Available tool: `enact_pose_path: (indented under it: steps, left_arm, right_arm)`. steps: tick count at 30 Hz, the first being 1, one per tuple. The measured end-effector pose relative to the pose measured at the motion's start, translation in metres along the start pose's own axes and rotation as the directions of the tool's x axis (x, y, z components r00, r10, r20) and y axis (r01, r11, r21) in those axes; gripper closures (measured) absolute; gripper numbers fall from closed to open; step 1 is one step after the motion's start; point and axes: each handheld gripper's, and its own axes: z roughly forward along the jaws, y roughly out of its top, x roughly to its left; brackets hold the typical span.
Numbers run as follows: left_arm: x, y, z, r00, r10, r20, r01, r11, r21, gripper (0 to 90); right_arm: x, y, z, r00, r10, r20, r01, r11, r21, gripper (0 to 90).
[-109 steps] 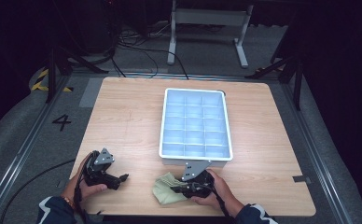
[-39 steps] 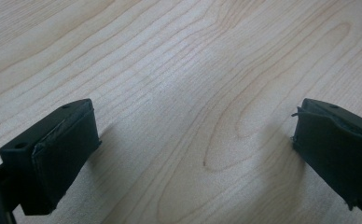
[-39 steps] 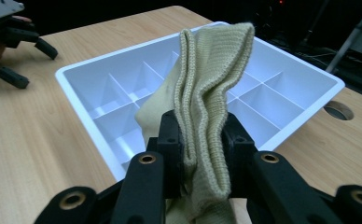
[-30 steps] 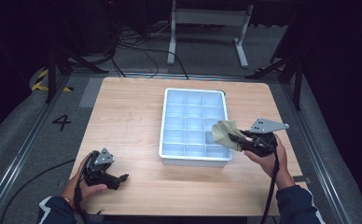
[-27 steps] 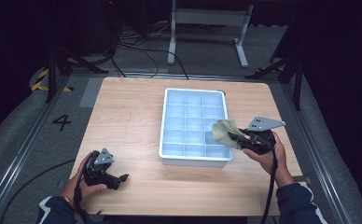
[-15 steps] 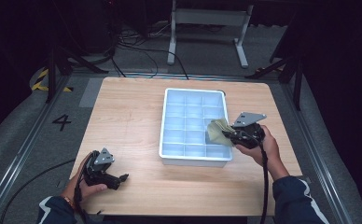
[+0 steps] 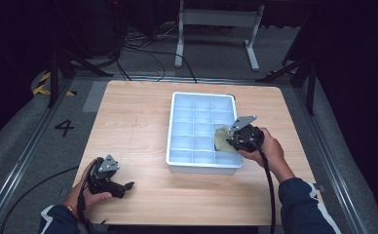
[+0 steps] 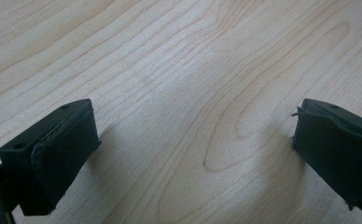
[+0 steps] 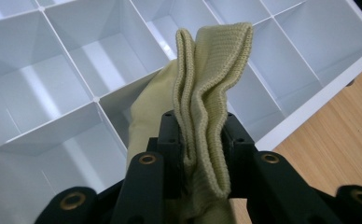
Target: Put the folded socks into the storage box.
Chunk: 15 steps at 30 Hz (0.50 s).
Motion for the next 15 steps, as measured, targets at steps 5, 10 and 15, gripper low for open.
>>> enact_pose_path:
  steps: [5, 10, 15]
  left_arm:
    - [0.0, 0.0, 0.0, 1.0, 0.0, 0.0, 0.0, 1.0, 0.0, 0.1]
    - [0.0, 0.0, 0.0, 1.0, 0.0, 0.0, 0.0, 1.0, 0.0, 0.1]
    - [0.0, 0.0, 0.0, 1.0, -0.003, 0.0, 0.003, 1.0, 0.0, 0.2]
  right_arm:
    - [-0.003, 0.003, 0.004, 0.9992, 0.003, -0.039, -0.002, 0.999, 0.032, 73.8]
    - [0.0, 0.009, 0.01, 0.9984, -0.035, -0.044, 0.039, 0.995, 0.091, 73.8]
    - [0.006, 0.016, 0.021, 0.994, -0.069, -0.085, 0.082, 0.985, 0.155, 73.8]
